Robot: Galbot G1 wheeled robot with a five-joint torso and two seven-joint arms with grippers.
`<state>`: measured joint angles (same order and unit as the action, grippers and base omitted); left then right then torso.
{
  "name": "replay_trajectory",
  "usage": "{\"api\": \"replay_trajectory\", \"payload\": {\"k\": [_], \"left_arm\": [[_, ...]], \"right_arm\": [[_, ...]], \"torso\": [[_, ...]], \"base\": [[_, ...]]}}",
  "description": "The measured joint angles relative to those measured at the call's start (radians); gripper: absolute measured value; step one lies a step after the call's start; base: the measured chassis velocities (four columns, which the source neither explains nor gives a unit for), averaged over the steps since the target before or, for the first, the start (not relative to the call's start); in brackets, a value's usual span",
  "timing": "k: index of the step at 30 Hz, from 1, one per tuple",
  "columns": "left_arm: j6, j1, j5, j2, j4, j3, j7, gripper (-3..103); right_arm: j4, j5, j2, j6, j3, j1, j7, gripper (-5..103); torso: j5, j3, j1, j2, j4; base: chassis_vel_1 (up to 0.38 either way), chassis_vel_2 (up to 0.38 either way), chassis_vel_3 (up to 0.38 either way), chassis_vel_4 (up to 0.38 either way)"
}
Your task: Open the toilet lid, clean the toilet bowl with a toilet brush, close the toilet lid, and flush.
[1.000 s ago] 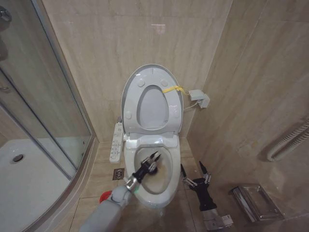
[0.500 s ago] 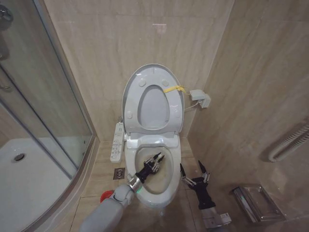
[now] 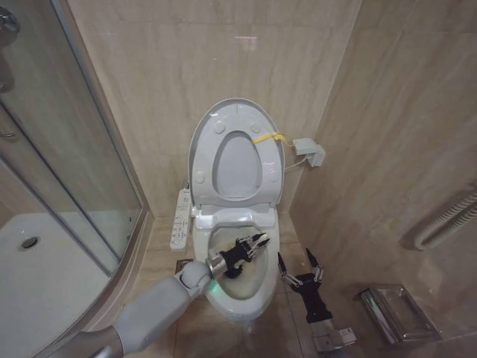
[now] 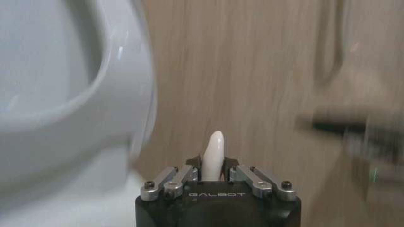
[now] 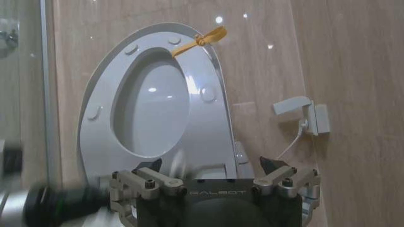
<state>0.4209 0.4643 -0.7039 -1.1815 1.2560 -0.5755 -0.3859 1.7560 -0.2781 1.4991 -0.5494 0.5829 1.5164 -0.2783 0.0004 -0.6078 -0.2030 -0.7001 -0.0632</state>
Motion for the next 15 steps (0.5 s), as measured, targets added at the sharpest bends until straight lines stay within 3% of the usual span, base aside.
{"api": "replay_trajectory", "payload": {"k": [2, 5, 6, 7, 10, 12, 15], "left_arm": [[0.026, -0.026, -0.021, -0.005, 0.023, 0.0, -0.023, 23], [0.043, -0.022, -0.021, 0.012, -0.021, -0.017, -0.032, 23], [0.047, -0.017, -0.022, 0.024, -0.041, -0.026, -0.031, 23], [0.049, -0.014, -0.044, 0.038, -0.067, -0.052, -0.023, 22], [0.037, -0.04, -0.086, 0.038, -0.045, -0.082, -0.008, 22], [0.031, -0.102, -0.121, 0.023, -0.002, -0.12, 0.003, 22], [0.038, -0.129, -0.126, 0.02, -0.003, -0.144, 0.003, 22]], "right_arm": [[0.004, 0.0, 0.001, 0.0, 0.008, 0.0, 0.0, 100], [0.004, -0.001, -0.002, 0.0, 0.01, -0.002, 0.0, 100], [0.0, -0.002, -0.006, 0.0, 0.01, -0.006, 0.001, 100], [-0.013, -0.008, -0.014, 0.002, 0.009, -0.015, 0.002, 100], [-0.034, -0.021, -0.019, 0.009, 0.008, -0.027, 0.011, 100], [-0.053, -0.028, -0.014, 0.014, 0.014, -0.038, 0.022, 100], [-0.057, -0.029, -0.009, 0.016, 0.018, -0.042, 0.024, 100]], "torso": [[-0.0001, 0.0, 0.0, 0.0, -0.0025], [0.0, 0.0, 0.0, 0.0, -0.0024], [-0.0001, 0.0, 0.0, 0.0, -0.0018], [0.0001, 0.0, 0.0, 0.0, 0.0005], [-0.0001, 0.0, 0.0, 0.0, 0.0005], [0.0001, 0.0, 0.0, 0.0, -0.0017], [0.0, 0.0, 0.0, 0.0, -0.0025]], "base": [[0.0, 0.0, 0.0, 0.0], [-0.04, -0.06, -0.014, -0.008], [0.0, 0.0, 0.0, 0.0], [0.0, 0.0, 0.0, 0.0], [0.0, 0.0, 0.0, 0.0], [0.0, 0.0, 0.0, 0.0], [0.0, 0.0, 0.0, 0.0]]}}
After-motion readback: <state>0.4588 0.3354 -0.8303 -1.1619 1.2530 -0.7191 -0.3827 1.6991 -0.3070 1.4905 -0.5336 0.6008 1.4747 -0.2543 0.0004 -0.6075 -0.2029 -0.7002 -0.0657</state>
